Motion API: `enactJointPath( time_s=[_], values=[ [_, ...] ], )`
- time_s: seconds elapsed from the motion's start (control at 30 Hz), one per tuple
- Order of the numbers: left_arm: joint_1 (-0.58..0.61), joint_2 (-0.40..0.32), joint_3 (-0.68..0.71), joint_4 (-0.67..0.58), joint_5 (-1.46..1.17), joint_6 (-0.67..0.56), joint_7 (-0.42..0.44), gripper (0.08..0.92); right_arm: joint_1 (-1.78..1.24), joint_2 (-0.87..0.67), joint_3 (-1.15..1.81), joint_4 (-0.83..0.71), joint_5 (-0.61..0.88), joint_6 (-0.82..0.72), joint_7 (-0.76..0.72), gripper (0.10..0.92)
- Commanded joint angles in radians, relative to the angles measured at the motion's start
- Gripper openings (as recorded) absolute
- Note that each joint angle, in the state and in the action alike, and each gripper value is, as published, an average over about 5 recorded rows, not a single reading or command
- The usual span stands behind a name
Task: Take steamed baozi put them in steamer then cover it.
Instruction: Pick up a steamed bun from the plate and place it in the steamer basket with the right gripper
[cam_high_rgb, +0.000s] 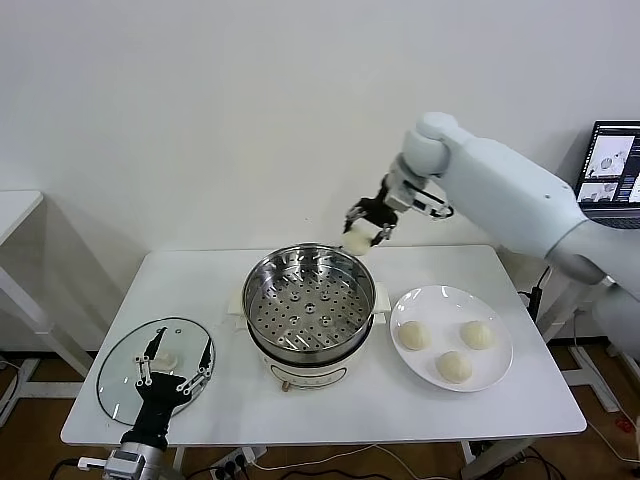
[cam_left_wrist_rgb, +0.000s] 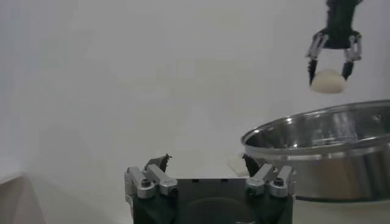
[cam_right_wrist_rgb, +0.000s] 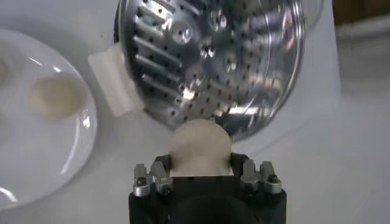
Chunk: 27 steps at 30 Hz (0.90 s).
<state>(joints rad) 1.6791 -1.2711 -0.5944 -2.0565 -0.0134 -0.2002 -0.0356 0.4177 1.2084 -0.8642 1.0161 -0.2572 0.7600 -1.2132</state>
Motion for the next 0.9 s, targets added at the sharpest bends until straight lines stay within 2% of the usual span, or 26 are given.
enactJointPath(
  time_s=[0.03, 0.47, 0.9],
  values=[
    [-0.001, -0.001, 0.001, -0.002, 0.000, -0.001, -0.001, 0.823, 0.001, 0.121, -0.045, 0.009, -0.064, 0.085, -0.012, 0.662],
    [-0.014, 0.000, -0.015, 0.006, -0.004, -0.016, -0.008, 0.823, -0.110, 0.246, 0.008, -0.193, -0.252, 0.073, 0.033, 0.663],
    [-0.016, 0.000, -0.017, 0.015, -0.004, -0.023, -0.010, 0.823, -0.169, 0.282, 0.047, -0.245, -0.325, 0.077, 0.051, 0.694]
  ],
)
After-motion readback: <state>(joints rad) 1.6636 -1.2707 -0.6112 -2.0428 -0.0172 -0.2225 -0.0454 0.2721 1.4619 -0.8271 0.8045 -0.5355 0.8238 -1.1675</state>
